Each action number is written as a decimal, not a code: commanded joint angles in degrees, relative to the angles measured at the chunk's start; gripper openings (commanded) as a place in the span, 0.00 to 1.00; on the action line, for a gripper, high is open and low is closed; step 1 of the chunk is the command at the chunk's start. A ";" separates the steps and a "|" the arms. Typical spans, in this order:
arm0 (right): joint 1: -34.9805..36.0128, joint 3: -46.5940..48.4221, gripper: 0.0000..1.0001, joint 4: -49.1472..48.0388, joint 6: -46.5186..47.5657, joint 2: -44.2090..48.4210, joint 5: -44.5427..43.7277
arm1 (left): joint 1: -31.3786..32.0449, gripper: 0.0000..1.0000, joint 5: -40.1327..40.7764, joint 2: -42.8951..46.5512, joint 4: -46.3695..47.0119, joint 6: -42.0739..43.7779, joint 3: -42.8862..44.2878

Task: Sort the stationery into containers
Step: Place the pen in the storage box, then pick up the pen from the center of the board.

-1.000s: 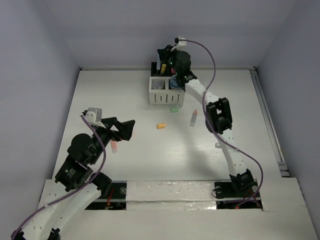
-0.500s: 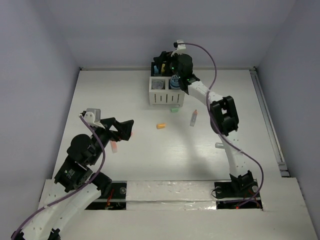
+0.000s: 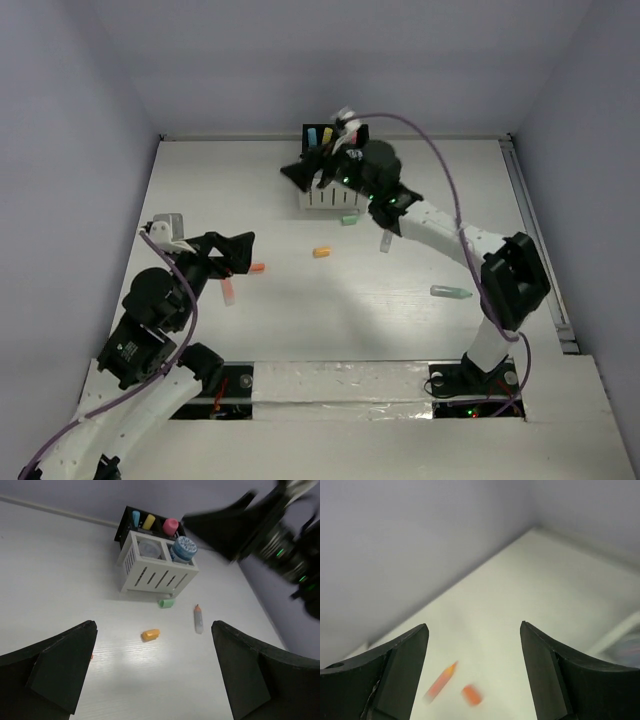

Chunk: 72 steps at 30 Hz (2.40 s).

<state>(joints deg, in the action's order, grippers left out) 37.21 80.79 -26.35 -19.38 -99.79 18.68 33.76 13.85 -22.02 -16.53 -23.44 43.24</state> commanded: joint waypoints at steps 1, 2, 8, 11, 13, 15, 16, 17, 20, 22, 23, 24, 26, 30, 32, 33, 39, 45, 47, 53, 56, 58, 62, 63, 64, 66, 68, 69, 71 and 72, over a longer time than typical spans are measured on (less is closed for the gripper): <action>8.21 -5.46 0.79 4.54 -1.63 -2.69 1.63 | 0.17 0.99 2.32 -0.13 1.07 -2.74 8.85; 11.45 -5.47 0.79 5.42 -1.63 -3.30 0.67 | 0.17 0.99 2.76 0.05 1.07 -3.01 9.92; 19.82 -0.65 0.81 10.96 -0.49 -10.86 -4.87 | 0.17 0.99 5.75 1.80 1.07 -3.10 15.73; 23.77 5.13 0.82 15.35 1.53 -15.51 -8.99 | 0.17 0.99 5.40 2.42 0.45 -3.10 16.17; 26.23 8.75 0.83 19.90 3.28 -19.63 -12.87 | 0.17 0.99 5.05 2.86 -0.07 -3.10 15.91; 27.56 13.74 0.83 22.56 4.17 -22.37 -16.19 | 0.17 0.99 4.53 3.56 -0.34 -3.01 15.82; 28.61 15.43 0.83 25.27 4.87 -23.77 -17.43 | 0.17 0.99 4.52 3.82 -0.51 -2.75 15.91; 28.62 17.27 0.83 26.34 5.14 -26.48 -18.32 | 0.17 0.99 4.44 4.09 -0.69 -2.58 15.99; 29.85 23.69 0.83 32.22 6.10 -30.10 -24.55 | 0.17 0.99 4.87 4.70 -1.39 -1.52 17.13; 30.46 28.51 0.83 35.38 6.98 -33.44 -27.28 | 0.17 0.99 5.31 4.88 -1.92 -0.99 18.01; 30.46 30.11 0.82 36.18 7.24 -34.59 -28.51 | 0.17 0.99 5.31 4.88 -2.01 -0.56 18.10; 30.46 31.78 0.82 37.24 7.51 -36.95 -29.48 | 0.17 0.99 5.14 4.88 -2.01 -0.38 18.19; 30.99 36.42 0.82 40.14 7.77 -38.98 -30.19 | 0.17 0.99 4.79 4.80 -2.19 0.06 18.10; 30.99 40.40 0.81 41.90 8.21 -42.24 -30.80 | 0.17 0.99 4.61 4.71 -2.10 0.68 17.75; 31.52 42.33 0.76 43.22 8.48 -44.25 -31.24 | 0.17 0.99 4.44 4.71 -1.92 0.85 17.49; 31.52 42.69 0.75 43.57 8.48 -44.79 -31.94 | 0.17 0.99 4.35 4.71 -1.84 0.94 17.49; 32.05 44.53 0.52 45.85 8.74 -47.77 -34.40 | 0.17 0.99 4.26 4.71 -1.22 1.38 16.61; 33.28 42.96 0.30 44.81 9.80 -48.22 -37.31 | 0.17 0.99 4.52 4.44 -0.87 1.64 16.52; 33.28 40.95 0.17 42.79 9.53 -47.17 -37.57 | 0.17 0.99 4.61 4.36 -0.87 1.73 16.61; 33.28 33.83 0.03 32.34 7.34 -39.02 -35.29 | 0.17 0.99 4.00 3.48 -1.13 1.47 16.61; 33.28 29.96 0.01 24.35 6.55 -34.35 -35.37 | 0.17 0.99 2.77 2.95 -0.87 0.68 16.17; 33.28 24.43 0.01 17.78 6.28 -28.20 -35.73 | 0.17 0.99 1.19 2.60 -0.60 0.33 16.00; 30.82 13.45 0.01 9.31 2.96 -16.34 -33.71 | 0.17 0.99 -1.97 2.07 0.36 -0.37 15.03; 29.34 10.90 0.01 7.64 2.24 -11.27 -32.23 | 0.17 0.99 -3.03 2.07 0.45 -0.55 14.77; 28.63 5.05 0.01 4.06 1.45 -8.70 -31.78 | 0.17 0.99 -3.47 1.98 0.54 -0.73 14.33; 26.43 -0.17 0.01 1.75 0.66 -3.95 -31.68 | 0.17 0.99 -5.75 1.37 0.80 -1.34 12.84; 24.85 -6.75 0.01 -0.27 -1.18 2.30 -30.72 | 0.17 0.98 -7.60 0.84 1.85 -2.22 9.69; 24.14 -9.05 0.01 -1.59 -1.63 4.14 -30.46 | 0.17 0.98 -10.13 0.06 2.73 -3.35 8.19; 22.38 -12.40 0.01 -2.92 -2.86 8.72 -30.36 | 0.17 0.96 -12.52 -0.83 5.89 -5.03 3.20; 22.38 -14.76 0.01 -3.01 -3.03 9.86 -30.54 | 0.17 0.96 -15.05 -1.53 7.21 -6.78 1.34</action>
<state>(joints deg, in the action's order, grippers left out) 59.99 71.55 -23.75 -19.62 -91.88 -12.53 33.76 6.04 -20.43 -14.28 -26.30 49.67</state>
